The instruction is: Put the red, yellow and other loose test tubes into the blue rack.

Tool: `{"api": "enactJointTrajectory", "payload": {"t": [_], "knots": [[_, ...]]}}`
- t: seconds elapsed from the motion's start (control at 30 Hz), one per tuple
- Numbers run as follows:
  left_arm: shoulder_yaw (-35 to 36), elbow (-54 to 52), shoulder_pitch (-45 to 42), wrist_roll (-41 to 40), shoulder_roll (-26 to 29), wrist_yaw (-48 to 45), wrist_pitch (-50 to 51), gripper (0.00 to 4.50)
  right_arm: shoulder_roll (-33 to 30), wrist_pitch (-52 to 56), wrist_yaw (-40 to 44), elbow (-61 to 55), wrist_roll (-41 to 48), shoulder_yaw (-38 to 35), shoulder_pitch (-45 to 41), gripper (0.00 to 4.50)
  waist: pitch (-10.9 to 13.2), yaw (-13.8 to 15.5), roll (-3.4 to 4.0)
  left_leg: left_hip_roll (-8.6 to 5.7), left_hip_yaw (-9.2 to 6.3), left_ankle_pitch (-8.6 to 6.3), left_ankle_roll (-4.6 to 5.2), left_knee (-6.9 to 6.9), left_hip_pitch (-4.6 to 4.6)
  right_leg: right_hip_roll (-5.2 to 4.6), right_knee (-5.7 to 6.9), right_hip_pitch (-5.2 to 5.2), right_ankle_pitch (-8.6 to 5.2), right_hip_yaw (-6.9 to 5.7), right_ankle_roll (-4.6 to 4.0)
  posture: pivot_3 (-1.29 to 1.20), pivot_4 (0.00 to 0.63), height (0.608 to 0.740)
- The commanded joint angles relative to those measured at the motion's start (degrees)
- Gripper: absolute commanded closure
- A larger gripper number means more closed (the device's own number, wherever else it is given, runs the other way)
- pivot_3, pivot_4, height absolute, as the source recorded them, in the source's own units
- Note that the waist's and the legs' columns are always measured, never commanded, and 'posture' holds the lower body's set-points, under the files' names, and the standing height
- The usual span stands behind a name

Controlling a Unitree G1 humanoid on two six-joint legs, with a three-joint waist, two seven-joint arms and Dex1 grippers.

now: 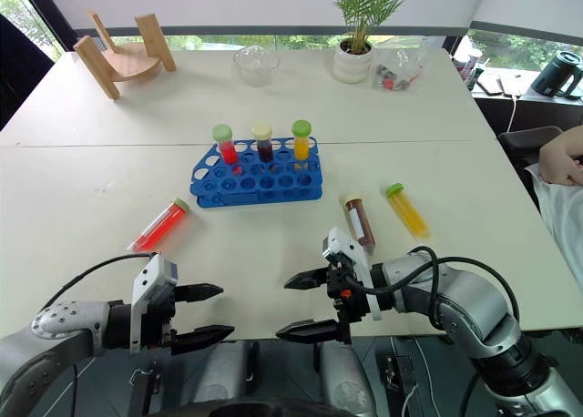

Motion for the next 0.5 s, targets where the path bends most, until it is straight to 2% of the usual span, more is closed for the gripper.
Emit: {"api": "enactJointTrajectory", "payload": {"t": [0.03,0.1,0.17,0.23,0.37,0.5], "knots": [[-1.1,-1.1,-0.4,1.7,0.1,1.8,-0.1,0.09,-2.3,1.9,-1.0,-2.6,1.7,-3.3,-1.2,0.00,0.0,0.1,0.01,0.00,0.00,0.00,0.00,0.00,0.00,0.00,0.00,0.00,0.00,0.00,0.00,0.00,0.150,0.740],[0.4,-1.8,-3.9,-0.3,1.6,3.9,4.4,0.09,-6.6,6.9,-2.2,-3.7,3.4,-6.4,-5.5,0.00,0.0,0.2,0.05,-0.01,-0.01,0.00,0.00,0.01,-0.01,-0.01,0.00,0.01,0.00,0.00,0.00,0.00,0.150,0.740],[2.6,-2.0,-9.3,-5.9,2.3,4.6,9.2,0.09,-9.7,9.5,-1.8,-1.1,5.8,-10.8,-11.6,0.00,0.1,0.2,0.11,-0.02,-0.01,0.01,-0.01,0.10,-0.02,-0.02,0.04,0.00,0.02,0.01,-0.01,0.00,0.150,0.740],[3.1,-2.1,-16.0,-7.4,5.6,0.7,9.1,0.09,-14.2,9.6,-1.3,6.8,2.0,-12.4,-21.0,0.00,0.1,0.0,0.09,0.00,-0.02,0.02,-0.02,0.19,0.02,0.00,0.06,0.05,0.08,-0.01,-0.08,0.00,0.150,0.740],[1.1,0.4,-30.1,-6.4,9.6,-3.0,8.0,0.09,-21.7,9.3,1.7,23.9,-9.7,-4.4,-35.8,0.00,0.1,0.2,0.07,-0.03,0.04,0.02,-0.03,0.04,-0.01,-0.02,-0.10,-0.02,0.09,-0.03,-0.12,0.00,0.150,0.740],[-2.1,3.3,-38.3,-1.5,12.3,-7.5,3.6,0.09,-21.5,12.5,4.6,39.6,-21.6,8.8,-47.2,0.00,0.0,-0.3,0.04,-0.01,0.16,-0.10,0.18,-0.08,-0.12,-0.01,-0.15,-0.18,0.14,0.02,0.12,0.00,0.150,0.740]]}}
